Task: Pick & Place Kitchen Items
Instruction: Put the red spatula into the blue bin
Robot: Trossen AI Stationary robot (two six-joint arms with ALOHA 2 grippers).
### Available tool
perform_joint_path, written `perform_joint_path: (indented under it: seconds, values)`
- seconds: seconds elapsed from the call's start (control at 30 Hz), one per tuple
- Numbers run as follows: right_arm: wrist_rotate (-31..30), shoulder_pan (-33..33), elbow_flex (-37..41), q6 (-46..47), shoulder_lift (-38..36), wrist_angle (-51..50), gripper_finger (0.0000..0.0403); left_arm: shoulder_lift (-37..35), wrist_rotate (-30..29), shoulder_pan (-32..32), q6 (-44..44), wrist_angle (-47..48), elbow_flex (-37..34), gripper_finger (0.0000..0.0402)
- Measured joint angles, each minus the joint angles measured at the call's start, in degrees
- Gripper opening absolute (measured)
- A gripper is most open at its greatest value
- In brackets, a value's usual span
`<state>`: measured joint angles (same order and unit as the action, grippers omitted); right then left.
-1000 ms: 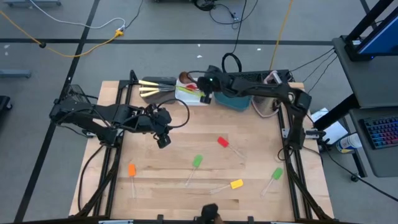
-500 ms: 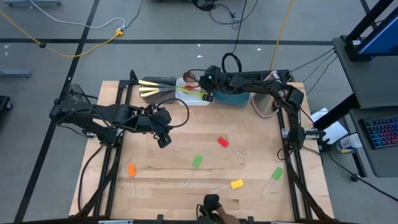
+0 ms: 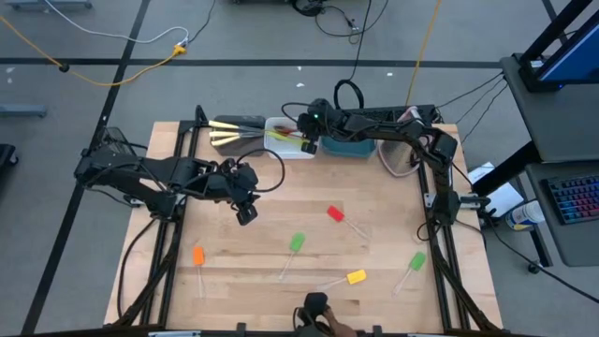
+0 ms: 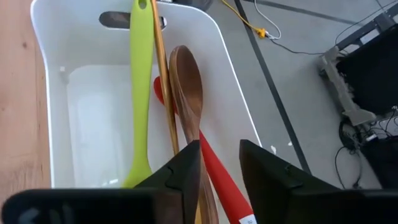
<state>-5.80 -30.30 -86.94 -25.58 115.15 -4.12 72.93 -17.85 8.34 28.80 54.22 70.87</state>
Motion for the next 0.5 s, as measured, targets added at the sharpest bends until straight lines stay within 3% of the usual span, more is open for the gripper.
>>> perform_joint_path:
  seconds: [0.5]
  values:
    - [-0.2,1.7,0.0,2.4,-0.8,-1.4,0.0164,0.0,0.0,0.0,0.0,0.1,0.0,0.0136]
